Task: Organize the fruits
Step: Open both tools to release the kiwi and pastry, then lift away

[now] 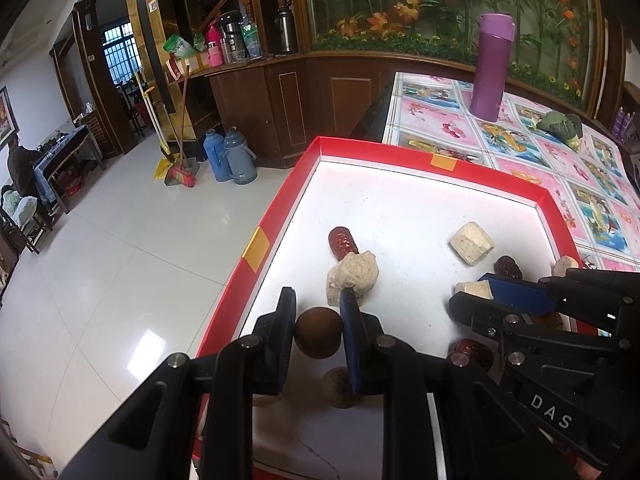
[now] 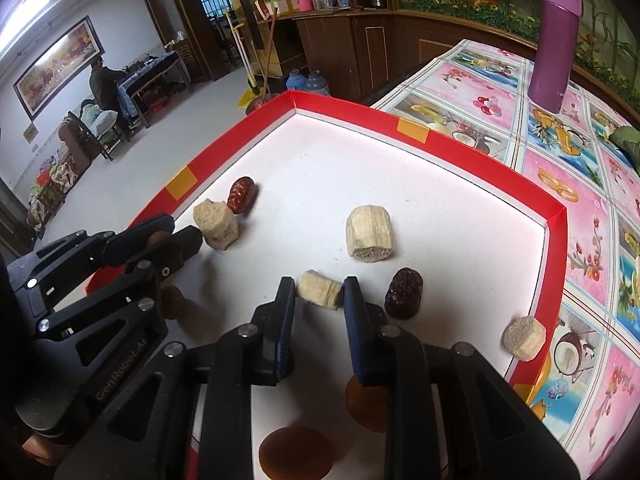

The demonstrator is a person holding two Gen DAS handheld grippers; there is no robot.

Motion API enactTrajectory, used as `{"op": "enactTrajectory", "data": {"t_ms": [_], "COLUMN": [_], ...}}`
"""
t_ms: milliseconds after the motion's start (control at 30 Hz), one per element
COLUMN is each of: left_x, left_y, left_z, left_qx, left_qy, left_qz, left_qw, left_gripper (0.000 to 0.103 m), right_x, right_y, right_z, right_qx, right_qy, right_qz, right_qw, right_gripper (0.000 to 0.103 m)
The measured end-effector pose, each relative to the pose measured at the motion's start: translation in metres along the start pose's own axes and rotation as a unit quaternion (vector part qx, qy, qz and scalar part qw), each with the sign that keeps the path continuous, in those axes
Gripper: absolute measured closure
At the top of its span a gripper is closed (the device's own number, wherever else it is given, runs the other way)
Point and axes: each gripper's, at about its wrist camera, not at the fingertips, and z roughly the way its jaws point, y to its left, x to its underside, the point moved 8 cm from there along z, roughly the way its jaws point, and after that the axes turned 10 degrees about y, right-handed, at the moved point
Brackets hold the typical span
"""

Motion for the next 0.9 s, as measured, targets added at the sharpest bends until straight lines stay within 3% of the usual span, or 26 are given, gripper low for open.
{"op": "enactTrajectory", "data": {"t_ms": [433,533,667,700,800,900], "left_x": [0.000,0.001,0.000,-0.001,-0.004,-0.008], "left_y": [0.000,0.003,0.004,0.005,0.005,0.005], "left_z": [0.005,0.003,-0.008,-0.013,-0.033,-0.059], "left_qx": [-0.007,-0.012,-0.010,-0.010,-0.016,-0.038], "left_qy": [0.013,0.017,0.003,-0.003,-0.033,-0.071], "left_qz": [-0.005,-0.016,-0.025,-0.029,-0.041,-0.047], "left_qw": [0.9999,0.9996,0.9996,0.9995,0.9985,0.9956], "left_gripper": [0.079,0.064,0.058,0.056,0.036,0.027], "right_x": [0.001,0.003,0.005,0.006,0.010,0.012], "right_y": [0.000,0.000,0.001,0.000,-0.004,-0.009], "right_z": [0.000,-0.009,-0.027,-0.032,-0.049,-0.065], "right_qx": [0.000,-0.016,-0.012,-0.006,0.003,0.007], "right_qy": [0.010,-0.005,-0.035,-0.043,-0.064,-0.085], "right_qz": [-0.002,-0.004,-0.017,-0.020,-0.020,-0.014], "right_qw": [1.000,1.000,0.999,0.999,0.998,0.996], "right_gripper": [0.075,0.075,0.075,0.075,0.075,0.075]}}
